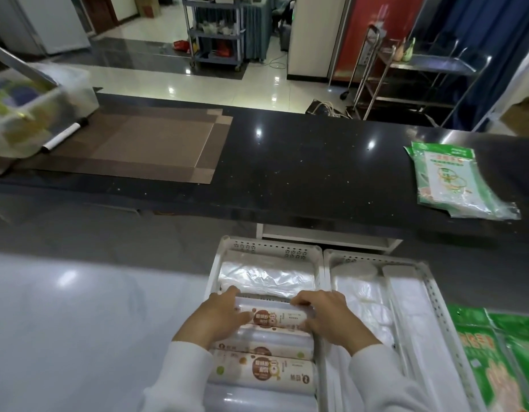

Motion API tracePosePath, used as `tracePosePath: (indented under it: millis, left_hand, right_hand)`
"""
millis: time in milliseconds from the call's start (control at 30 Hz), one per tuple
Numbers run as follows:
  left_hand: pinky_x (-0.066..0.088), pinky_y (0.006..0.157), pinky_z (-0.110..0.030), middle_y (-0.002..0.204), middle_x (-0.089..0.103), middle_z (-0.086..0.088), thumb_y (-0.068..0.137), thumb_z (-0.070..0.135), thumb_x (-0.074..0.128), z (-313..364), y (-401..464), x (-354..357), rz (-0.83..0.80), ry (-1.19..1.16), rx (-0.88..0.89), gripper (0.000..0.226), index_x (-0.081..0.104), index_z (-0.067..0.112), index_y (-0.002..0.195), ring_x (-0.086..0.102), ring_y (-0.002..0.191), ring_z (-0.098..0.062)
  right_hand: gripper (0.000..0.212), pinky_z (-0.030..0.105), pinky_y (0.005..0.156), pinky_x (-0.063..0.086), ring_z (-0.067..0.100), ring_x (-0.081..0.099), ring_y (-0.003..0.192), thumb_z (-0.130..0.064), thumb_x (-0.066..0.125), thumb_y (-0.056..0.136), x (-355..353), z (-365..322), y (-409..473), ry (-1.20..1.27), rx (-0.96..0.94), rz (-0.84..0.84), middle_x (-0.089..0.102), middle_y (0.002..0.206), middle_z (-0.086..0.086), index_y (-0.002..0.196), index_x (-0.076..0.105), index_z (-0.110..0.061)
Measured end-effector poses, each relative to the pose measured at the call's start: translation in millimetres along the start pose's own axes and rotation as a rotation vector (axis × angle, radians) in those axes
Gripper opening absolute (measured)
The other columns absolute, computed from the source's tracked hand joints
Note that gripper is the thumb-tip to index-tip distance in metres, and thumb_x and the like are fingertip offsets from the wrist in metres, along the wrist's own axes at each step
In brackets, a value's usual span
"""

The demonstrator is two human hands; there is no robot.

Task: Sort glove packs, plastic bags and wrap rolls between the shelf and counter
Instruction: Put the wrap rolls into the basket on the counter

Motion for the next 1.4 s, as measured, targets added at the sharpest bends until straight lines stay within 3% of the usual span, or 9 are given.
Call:
tracePosePath:
  millis: [200, 367, 533, 667, 800, 1000, 1100, 1200, 1400]
  left_hand:
    - [0.052, 0.093, -0.034, 0.142, 0.054, -0.008, 0.101, 0.041, 0.059, -4, 6, 5, -0.002, -0.009, -0.001, 0.055, 0.038, 0.032, 0.150, 0.062, 0.116, -0.025]
    - [0.050, 0.095, -0.034, 0.148, 0.055, -0.005, 0.101, 0.039, 0.061, -10, 8, 9, 0.006, -0.140, -0.016, 0.057, 0.037, 0.034, 0.153, 0.060, 0.122, -0.024]
    - [0.050, 0.100, -0.037, 0.145, 0.057, -0.006, 0.098, 0.037, 0.067, -17, 10, 12, 0.050, -0.202, -0.042, 0.065, 0.035, 0.033, 0.154, 0.059, 0.122, -0.024]
    - [0.046, 0.073, -0.022, 0.117, 0.057, 0.006, 0.096, 0.028, 0.072, -16, 5, 20, 0.063, -0.261, -0.017, 0.072, 0.031, 0.033, 0.155, 0.056, 0.101, -0.013]
    - [0.046, 0.085, -0.026, 0.117, 0.055, 0.006, 0.094, 0.023, 0.073, -13, -1, 23, 0.104, -0.295, 0.008, 0.074, 0.031, 0.030, 0.155, 0.056, 0.104, -0.015]
    - [0.054, 0.098, -0.037, 0.132, 0.064, 0.007, 0.097, 0.018, 0.071, -20, -12, 36, 0.254, -0.481, 0.066, 0.057, 0.044, 0.036, 0.144, 0.064, 0.112, -0.015]
    - [0.051, 0.093, -0.035, 0.138, 0.051, 0.012, 0.099, 0.020, 0.068, -25, -16, 47, 0.354, -0.527, 0.105, 0.062, 0.038, 0.042, 0.148, 0.053, 0.120, -0.014]
    - [0.055, 0.097, -0.036, 0.137, 0.056, 0.016, 0.099, 0.023, 0.069, -28, -20, 56, 0.413, -0.636, 0.146, 0.053, 0.044, 0.050, 0.137, 0.059, 0.123, -0.014]
    - [0.061, 0.072, -0.019, 0.122, 0.072, 0.022, 0.098, 0.035, 0.069, -36, -39, 72, 0.441, -0.845, 0.238, 0.046, 0.052, 0.054, 0.136, 0.074, 0.104, -0.005]
  right_hand:
    - [0.039, 0.040, 0.116, 0.036, 0.010, 0.059, 0.114, -0.025, 0.081, 0.087, 2, -3, 2, 0.008, 0.016, -0.024, 0.067, 0.120, -0.016, 0.121, 0.064, -0.034]
    - [0.030, 0.040, 0.116, 0.037, 0.009, 0.058, 0.119, -0.033, 0.069, 0.096, 4, -1, 1, 0.075, 0.019, -0.005, 0.066, 0.125, -0.017, 0.126, 0.066, -0.035]
    - [0.020, 0.026, 0.102, 0.052, 0.003, 0.063, 0.113, -0.025, 0.064, 0.101, -8, 8, -5, 0.268, 0.039, 0.136, 0.069, 0.113, -0.021, 0.115, 0.072, -0.035]
    - [0.019, 0.013, 0.093, 0.048, -0.006, 0.062, 0.106, -0.023, 0.063, 0.103, -19, 14, -14, 0.299, -0.009, 0.217, 0.070, 0.110, -0.022, 0.116, 0.072, -0.033]
    - [0.017, 0.007, 0.083, 0.045, -0.005, 0.063, 0.103, -0.019, 0.063, 0.103, -23, 17, -25, 0.302, -0.018, 0.217, 0.072, 0.107, -0.017, 0.111, 0.074, -0.029]
    - [0.019, 0.008, 0.090, 0.048, -0.010, 0.062, 0.103, -0.020, 0.063, 0.103, -12, 18, -43, 0.315, -0.038, 0.222, 0.072, 0.111, -0.021, 0.114, 0.073, -0.031]
    - [0.019, 0.008, 0.093, 0.045, -0.006, 0.062, 0.110, -0.022, 0.063, 0.103, -2, 20, -53, 0.351, -0.044, 0.214, 0.071, 0.117, -0.020, 0.116, 0.074, -0.030]
    - [0.017, 0.015, 0.100, 0.049, -0.002, 0.062, 0.114, -0.019, 0.063, 0.103, 5, 23, -62, 0.397, -0.043, 0.200, 0.071, 0.120, -0.015, 0.112, 0.074, -0.027]
    - [0.019, -0.004, 0.090, 0.039, -0.009, 0.057, 0.117, -0.014, 0.065, 0.102, 22, 25, -75, 0.493, -0.073, 0.198, 0.067, 0.125, -0.017, 0.106, 0.073, -0.031]
Point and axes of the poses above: each hand's wrist, its own y-axis towards the middle knuckle, its own x-axis out of the palm, z = x × y, the point moved 4 cm from there along y, towards the middle knuckle
